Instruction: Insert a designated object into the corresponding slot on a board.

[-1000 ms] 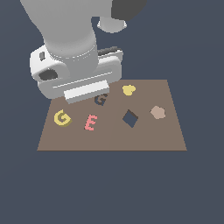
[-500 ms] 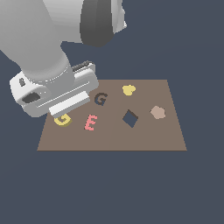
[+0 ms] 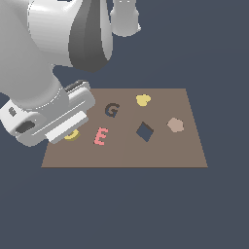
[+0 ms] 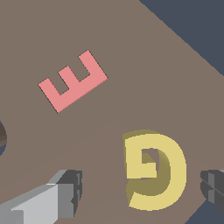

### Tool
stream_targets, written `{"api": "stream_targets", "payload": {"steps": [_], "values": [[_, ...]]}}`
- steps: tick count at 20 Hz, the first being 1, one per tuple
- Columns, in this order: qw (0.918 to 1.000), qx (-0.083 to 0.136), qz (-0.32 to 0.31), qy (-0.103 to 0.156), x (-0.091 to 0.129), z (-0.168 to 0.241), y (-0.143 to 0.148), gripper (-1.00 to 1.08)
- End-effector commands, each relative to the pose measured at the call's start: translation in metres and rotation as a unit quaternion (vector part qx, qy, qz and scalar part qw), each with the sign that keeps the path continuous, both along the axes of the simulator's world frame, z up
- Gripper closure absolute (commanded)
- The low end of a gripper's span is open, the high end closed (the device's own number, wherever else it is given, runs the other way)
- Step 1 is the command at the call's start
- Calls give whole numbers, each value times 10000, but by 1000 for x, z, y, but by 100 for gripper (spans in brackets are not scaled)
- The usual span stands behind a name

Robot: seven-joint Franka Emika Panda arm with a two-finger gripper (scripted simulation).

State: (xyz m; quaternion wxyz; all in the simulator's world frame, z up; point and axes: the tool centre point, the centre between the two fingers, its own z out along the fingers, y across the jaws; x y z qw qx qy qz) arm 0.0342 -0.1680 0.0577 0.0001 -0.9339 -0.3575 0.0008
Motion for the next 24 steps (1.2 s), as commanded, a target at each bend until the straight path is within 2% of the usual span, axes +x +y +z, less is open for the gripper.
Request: {"api": "stream_targets", "payload": {"steps": [1,14,23,24], "values": [[9999,2,138,-6,5,-4,-5,-92],[9996,2,275,-8,10,-8,-10,-92],[9996,2,275,-8,10,-28,-9,-92],[9996,2,275,-8,10,-28,-9,108]]}}
